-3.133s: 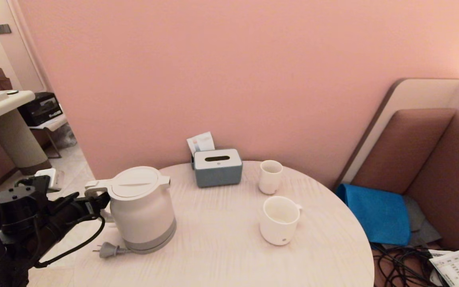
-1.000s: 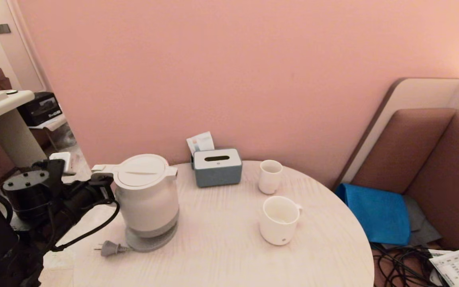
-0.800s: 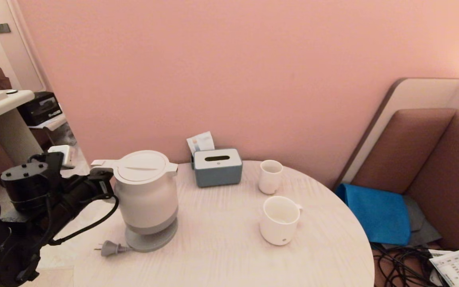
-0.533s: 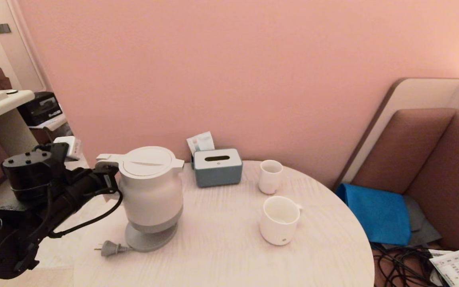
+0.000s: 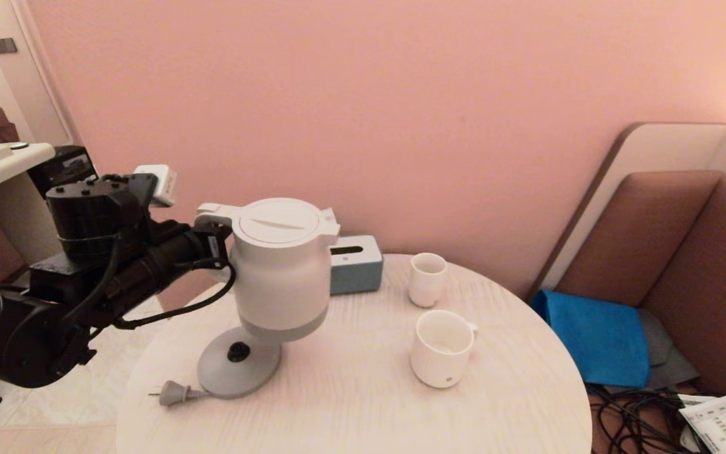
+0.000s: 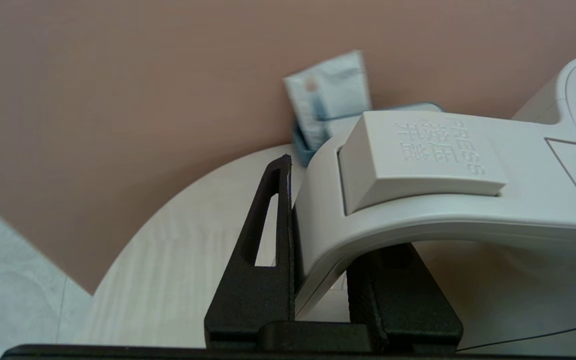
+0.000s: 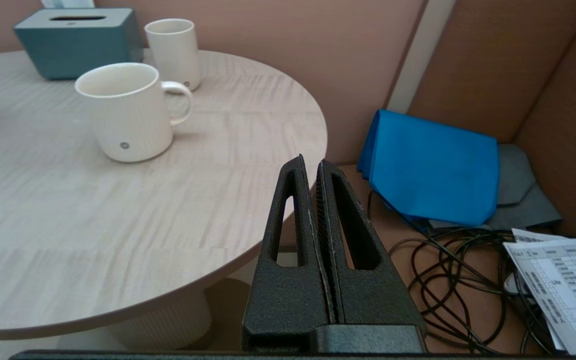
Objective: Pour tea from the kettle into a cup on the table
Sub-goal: Pour water into the cup
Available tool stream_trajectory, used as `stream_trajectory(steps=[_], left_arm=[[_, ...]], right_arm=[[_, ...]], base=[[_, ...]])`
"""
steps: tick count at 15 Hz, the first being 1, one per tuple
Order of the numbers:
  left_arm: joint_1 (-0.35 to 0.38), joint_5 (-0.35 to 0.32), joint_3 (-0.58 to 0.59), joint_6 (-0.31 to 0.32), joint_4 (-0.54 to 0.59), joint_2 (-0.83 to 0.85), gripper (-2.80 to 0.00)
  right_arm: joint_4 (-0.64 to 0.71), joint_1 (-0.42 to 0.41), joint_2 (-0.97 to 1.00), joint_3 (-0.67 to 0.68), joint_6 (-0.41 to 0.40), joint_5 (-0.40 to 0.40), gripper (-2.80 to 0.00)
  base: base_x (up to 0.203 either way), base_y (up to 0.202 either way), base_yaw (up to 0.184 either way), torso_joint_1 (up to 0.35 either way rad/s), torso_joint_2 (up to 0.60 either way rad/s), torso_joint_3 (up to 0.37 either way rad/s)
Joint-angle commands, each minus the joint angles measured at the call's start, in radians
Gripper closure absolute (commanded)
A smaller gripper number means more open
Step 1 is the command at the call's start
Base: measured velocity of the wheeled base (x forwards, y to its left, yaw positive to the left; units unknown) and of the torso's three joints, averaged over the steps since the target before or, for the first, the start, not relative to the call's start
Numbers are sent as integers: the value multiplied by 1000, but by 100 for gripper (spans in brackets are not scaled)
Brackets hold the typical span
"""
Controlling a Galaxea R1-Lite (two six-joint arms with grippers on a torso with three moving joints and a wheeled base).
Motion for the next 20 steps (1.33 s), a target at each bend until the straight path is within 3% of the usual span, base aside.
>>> stream_trajectory(steps=[1, 4, 8, 12, 15, 20], left_arm=[[-59, 14, -100, 18, 93, -8, 0], [-117, 50, -230, 70, 206, 27, 0], [-161, 64, -334, 160, 227, 109, 0], [-199, 69, -441, 190, 311, 176, 0], [-216, 86, -474, 271, 322, 211, 0], [-245, 88, -486, 297, 347, 228, 0]], right_arm=[[0, 0, 1, 0, 1, 0, 0], [0, 0, 1, 0, 1, 0, 0], [-2, 0, 1, 0, 1, 0, 0], [-1, 0, 1, 0, 1, 0, 0], [0, 0, 1, 0, 1, 0, 0], [-2, 0, 1, 0, 1, 0, 0]], base=[[0, 0, 0, 0, 0, 0], [0, 0, 0, 0, 0, 0], [0, 0, 0, 0, 0, 0], [0, 0, 0, 0, 0, 0], [0, 0, 0, 0, 0, 0], [0, 0, 0, 0, 0, 0]])
